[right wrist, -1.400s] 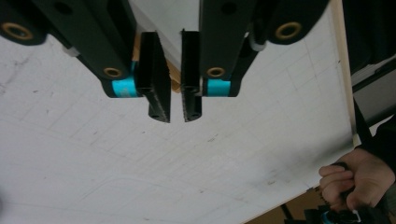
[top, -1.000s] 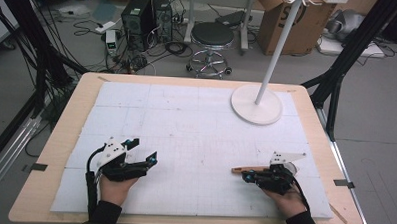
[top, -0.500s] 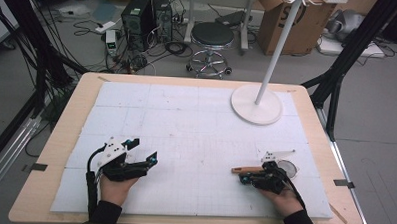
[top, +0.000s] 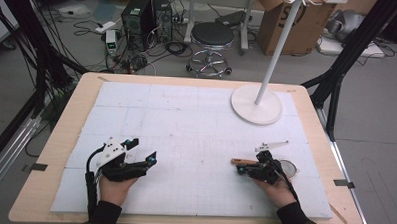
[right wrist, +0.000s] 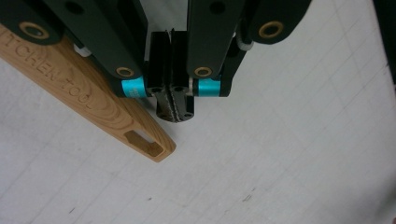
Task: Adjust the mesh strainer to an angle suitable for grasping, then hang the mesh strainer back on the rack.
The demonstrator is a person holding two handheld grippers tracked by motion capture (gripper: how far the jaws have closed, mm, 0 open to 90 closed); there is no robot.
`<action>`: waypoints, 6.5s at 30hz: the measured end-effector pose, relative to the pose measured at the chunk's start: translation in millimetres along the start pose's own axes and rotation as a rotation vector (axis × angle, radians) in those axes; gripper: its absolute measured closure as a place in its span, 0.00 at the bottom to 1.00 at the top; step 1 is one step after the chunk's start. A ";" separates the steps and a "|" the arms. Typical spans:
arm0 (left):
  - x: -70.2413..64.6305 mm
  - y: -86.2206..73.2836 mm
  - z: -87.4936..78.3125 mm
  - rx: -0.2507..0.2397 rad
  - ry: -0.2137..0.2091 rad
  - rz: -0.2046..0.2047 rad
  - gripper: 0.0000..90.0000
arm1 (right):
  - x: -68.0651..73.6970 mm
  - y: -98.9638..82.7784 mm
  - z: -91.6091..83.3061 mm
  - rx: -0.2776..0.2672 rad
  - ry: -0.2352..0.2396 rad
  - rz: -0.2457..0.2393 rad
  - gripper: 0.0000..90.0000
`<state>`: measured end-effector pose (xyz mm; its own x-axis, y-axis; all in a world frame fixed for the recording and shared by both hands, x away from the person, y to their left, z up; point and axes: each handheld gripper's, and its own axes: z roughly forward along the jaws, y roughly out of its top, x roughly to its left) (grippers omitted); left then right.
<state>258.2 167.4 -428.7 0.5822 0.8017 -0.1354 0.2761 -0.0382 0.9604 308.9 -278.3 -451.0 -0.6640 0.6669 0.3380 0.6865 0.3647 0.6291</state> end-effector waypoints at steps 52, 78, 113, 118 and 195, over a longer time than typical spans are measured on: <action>0.8 -0.6 -1.5 -0.004 0.001 -0.003 0.22 | -54.9 2.0 -71.9 -0.362 -0.063 0.149 0.53; 0.3 -1.1 0.1 0.007 0.006 -0.001 0.22 | -69.4 9.3 -52.6 -0.078 -0.105 0.009 0.45; 0.0 -1.5 1.1 0.007 0.007 0.002 0.23 | -43.3 49.5 -18.9 0.392 -0.285 -0.221 0.76; -0.3 -1.2 0.3 0.000 0.010 0.000 0.23 | -41.4 48.5 -18.8 0.384 -0.297 -0.222 0.76; 4.8 -4.8 3.5 0.009 -0.005 -0.024 0.23 | -57.7 170.8 -158.8 -1.072 -0.184 -0.053 0.76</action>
<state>262.4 169.4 -434.8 0.5792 0.7993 -0.1602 0.2969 -0.0238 0.9546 417.5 -357.7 -251.8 -0.5691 0.7868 0.2388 -0.0161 -0.3011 0.9535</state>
